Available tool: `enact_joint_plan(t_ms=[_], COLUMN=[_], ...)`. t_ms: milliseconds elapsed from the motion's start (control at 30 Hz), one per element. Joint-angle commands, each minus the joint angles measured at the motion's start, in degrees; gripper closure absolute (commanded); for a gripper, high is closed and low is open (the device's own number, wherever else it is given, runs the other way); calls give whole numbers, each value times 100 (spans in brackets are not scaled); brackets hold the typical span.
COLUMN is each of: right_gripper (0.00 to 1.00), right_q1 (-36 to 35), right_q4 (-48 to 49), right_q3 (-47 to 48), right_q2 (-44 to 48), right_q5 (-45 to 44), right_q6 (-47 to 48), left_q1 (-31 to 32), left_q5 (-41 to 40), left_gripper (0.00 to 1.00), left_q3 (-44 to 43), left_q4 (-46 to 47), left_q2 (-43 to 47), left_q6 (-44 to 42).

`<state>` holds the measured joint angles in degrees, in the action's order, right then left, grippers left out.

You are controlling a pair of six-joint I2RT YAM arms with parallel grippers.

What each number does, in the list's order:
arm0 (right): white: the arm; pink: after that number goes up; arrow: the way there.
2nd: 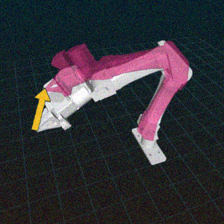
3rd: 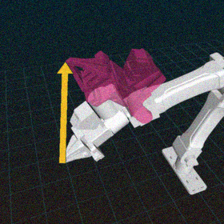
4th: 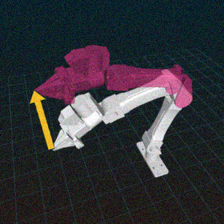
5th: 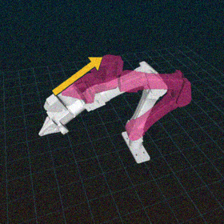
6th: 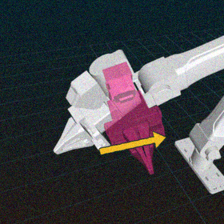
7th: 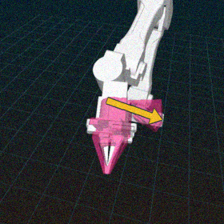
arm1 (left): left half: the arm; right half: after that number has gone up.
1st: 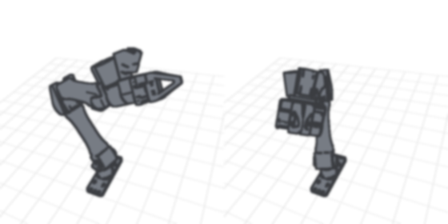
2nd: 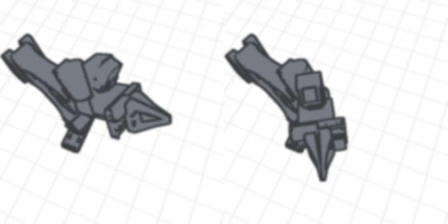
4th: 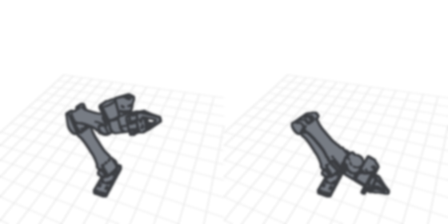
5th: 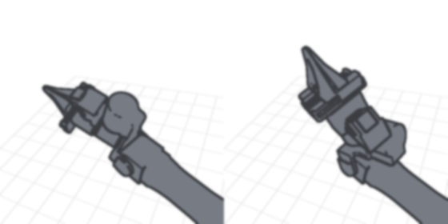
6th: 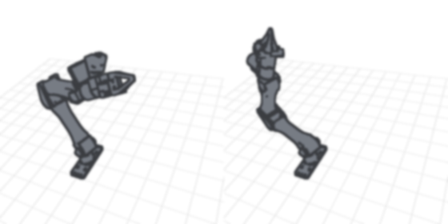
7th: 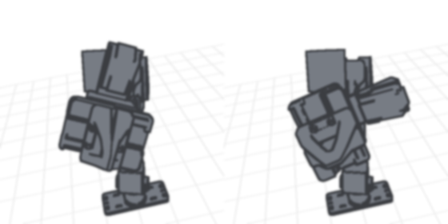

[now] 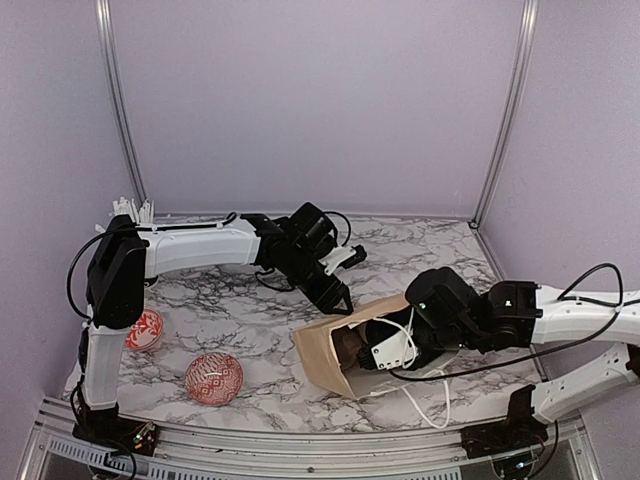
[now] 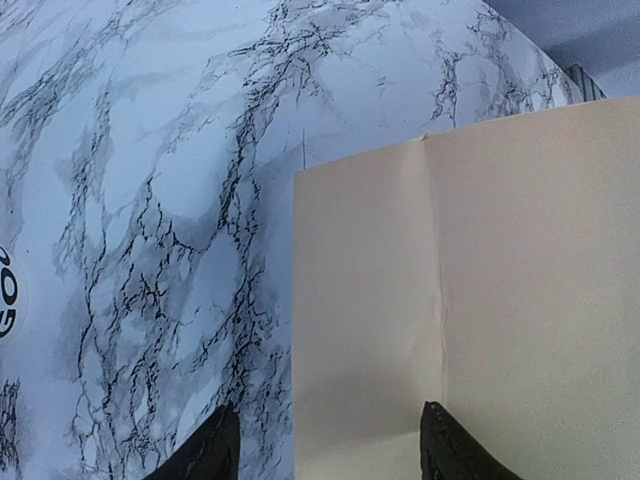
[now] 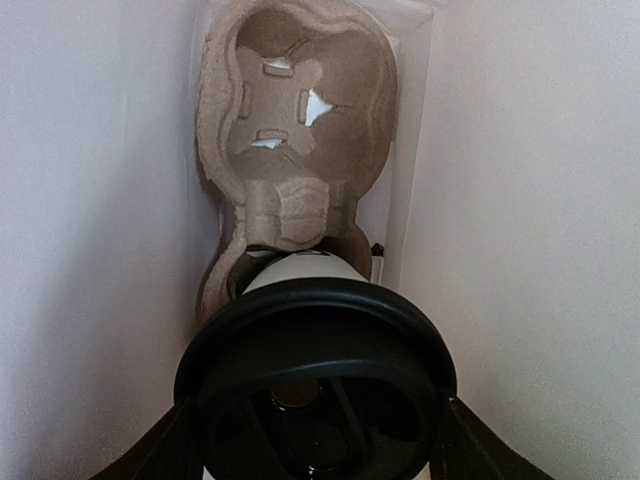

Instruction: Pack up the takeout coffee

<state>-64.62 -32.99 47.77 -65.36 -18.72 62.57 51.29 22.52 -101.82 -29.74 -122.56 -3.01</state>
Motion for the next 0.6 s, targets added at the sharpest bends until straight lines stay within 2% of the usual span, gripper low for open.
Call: enact_joint_plan(t_ms=[0,133,567], right_gripper=[54,55,55], right_q1=[102,275,895], right_q4=[-188,-466,-2359], right_q3=[186,498,2080], right_q2=[-169,-371,-1531], right_q5=[271,535,2284], right_q6=[-230,-394,-1009], left_q1=[39,35,-206], left_q5=[94,17,-252], left_gripper=[38,38,36], left_q3=[48,48,159], left_q4=[83,80,52], left_q2=[-37,-27,374], left_q6=[-85,-111,-162])
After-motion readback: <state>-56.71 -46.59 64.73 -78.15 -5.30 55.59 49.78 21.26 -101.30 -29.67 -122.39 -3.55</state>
